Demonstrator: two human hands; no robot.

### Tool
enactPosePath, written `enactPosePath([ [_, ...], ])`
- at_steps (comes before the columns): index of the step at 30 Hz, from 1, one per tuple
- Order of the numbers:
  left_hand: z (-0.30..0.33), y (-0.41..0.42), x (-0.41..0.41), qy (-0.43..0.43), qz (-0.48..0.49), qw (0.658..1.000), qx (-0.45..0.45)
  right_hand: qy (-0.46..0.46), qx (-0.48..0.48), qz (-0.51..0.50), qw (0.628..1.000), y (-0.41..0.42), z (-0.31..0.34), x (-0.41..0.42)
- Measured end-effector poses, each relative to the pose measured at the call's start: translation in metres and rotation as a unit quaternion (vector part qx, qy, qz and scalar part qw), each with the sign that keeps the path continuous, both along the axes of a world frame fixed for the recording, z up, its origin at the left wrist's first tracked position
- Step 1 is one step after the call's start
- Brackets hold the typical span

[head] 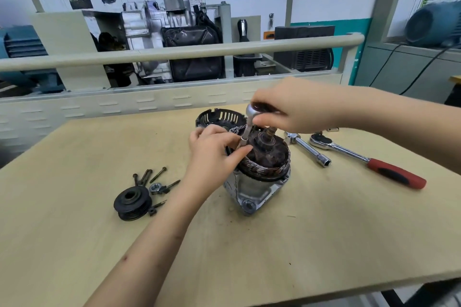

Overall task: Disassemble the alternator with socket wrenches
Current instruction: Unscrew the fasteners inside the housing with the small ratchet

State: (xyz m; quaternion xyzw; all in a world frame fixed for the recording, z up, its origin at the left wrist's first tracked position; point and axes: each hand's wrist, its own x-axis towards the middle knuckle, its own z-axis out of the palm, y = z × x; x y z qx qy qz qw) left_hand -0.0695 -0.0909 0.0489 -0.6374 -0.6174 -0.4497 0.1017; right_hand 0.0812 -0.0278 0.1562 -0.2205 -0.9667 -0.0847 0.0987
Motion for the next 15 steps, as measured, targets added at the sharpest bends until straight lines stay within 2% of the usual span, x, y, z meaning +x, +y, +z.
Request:
enactPosePath([
  [2, 0.0008, 0.0013, 0.0059, 0.035, 0.044, 0.998, 0.017, 0.010, 0.029, -0.041, 0.999, -0.0001, -0.0027, -0.0003],
  [4, 0.0023, 0.0018, 0.0077, 0.039, 0.052, 0.998, 0.014, 0.041, -0.004, -0.052, 0.998, -0.0011, -0.0054, 0.0016],
  [6, 0.0043, 0.0002, 0.0048, 0.004, 0.015, 1.000, -0.002, 0.043, -0.043, -0.037, 0.998, -0.0025, -0.0056, 0.0051],
  [9, 0.0076, -0.0039, -0.0004, -0.099, -0.074, 0.991, -0.045, 0.025, -0.052, -0.011, 0.998, -0.0014, -0.0025, 0.0067],
  [10, 0.0080, -0.0036, -0.0002, -0.101, -0.074, 0.991, -0.040, 0.028, -0.038, -0.013, 0.999, -0.0018, -0.0029, 0.0054],
  [12, 0.0083, -0.0028, 0.0030, -0.042, -0.034, 0.999, -0.007, 0.047, -0.027, -0.035, 0.998, -0.0039, -0.0045, 0.0017],
  [14, 0.0083, -0.0013, 0.0045, -0.017, -0.015, 1.000, 0.005, 0.071, -0.085, -0.050, 0.993, -0.0060, -0.0047, 0.0018],
  [15, 0.0088, -0.0014, 0.0035, -0.034, -0.027, 0.999, -0.001, 0.078, -0.124, -0.043, 0.988, -0.0062, -0.0044, 0.0040],
])
